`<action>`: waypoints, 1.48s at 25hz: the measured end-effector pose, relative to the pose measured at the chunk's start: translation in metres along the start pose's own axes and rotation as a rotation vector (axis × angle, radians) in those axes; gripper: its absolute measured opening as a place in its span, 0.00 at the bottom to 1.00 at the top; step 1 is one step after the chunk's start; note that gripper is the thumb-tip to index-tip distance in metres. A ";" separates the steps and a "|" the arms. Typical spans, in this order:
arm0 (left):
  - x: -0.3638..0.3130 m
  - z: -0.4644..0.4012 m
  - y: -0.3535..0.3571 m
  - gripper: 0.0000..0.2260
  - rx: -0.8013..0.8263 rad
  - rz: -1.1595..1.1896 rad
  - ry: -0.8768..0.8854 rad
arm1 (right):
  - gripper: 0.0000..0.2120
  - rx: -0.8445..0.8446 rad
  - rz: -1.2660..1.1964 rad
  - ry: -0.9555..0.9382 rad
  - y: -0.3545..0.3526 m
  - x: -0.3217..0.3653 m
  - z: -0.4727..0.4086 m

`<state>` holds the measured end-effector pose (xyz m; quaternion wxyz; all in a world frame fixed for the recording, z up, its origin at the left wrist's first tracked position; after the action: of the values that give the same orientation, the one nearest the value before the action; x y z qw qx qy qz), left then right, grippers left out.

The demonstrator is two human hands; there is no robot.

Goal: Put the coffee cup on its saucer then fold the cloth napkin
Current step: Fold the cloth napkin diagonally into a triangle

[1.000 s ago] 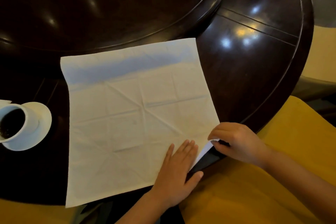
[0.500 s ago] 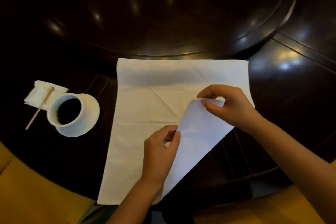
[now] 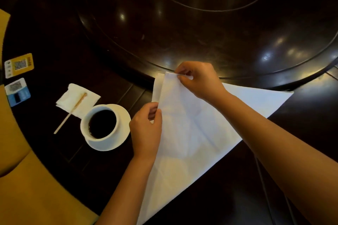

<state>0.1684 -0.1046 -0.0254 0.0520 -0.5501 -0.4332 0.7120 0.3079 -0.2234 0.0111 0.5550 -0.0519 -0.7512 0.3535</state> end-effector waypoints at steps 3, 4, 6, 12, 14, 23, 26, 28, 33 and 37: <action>0.012 -0.015 0.007 0.08 0.027 -0.038 -0.039 | 0.08 0.041 0.082 0.041 0.020 -0.012 -0.016; 0.016 -0.019 0.010 0.08 0.040 -0.049 -0.047 | 0.08 0.051 0.108 0.049 0.026 -0.016 -0.020; 0.023 -0.025 0.016 0.09 0.065 -0.073 -0.057 | 0.09 0.026 0.174 0.021 0.033 -0.019 -0.023; 0.034 -0.034 0.029 0.07 0.116 -0.091 -0.055 | 0.19 0.099 0.428 -0.271 0.040 -0.034 0.080; 0.035 -0.036 0.030 0.08 0.126 -0.117 -0.046 | 0.25 0.299 0.491 -0.173 0.044 -0.056 0.131; 0.021 0.000 0.053 0.06 0.295 -0.157 0.140 | 0.30 0.226 0.517 0.310 0.048 -0.059 0.246; 0.014 0.028 0.065 0.07 0.448 -0.194 0.252 | 0.31 0.180 0.508 0.403 0.055 -0.049 0.297; 0.010 0.042 0.066 0.08 0.506 -0.226 0.311 | 0.31 0.150 0.487 0.375 0.050 -0.038 0.312; 0.002 0.044 0.065 0.07 0.483 -0.284 0.344 | 0.27 -0.104 0.249 0.377 -0.004 -0.056 0.222; -0.003 0.039 0.068 0.05 0.460 -0.357 0.390 | 0.22 0.058 0.155 0.496 -0.023 -0.085 0.151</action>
<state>0.1648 -0.1704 -0.0687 0.3801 -0.5652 -0.3327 0.6522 0.2155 -0.3521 -0.0636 0.6948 -0.1786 -0.5753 0.3930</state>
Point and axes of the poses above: each hand's wrist, its own z-axis away from the middle knuckle, its own y-axis out of the palm, x = y × z, the point moved 2 cm from there along -z, towards the middle knuckle, and after that the axes turned 12 degrees about -z, right-handed, at the moved point
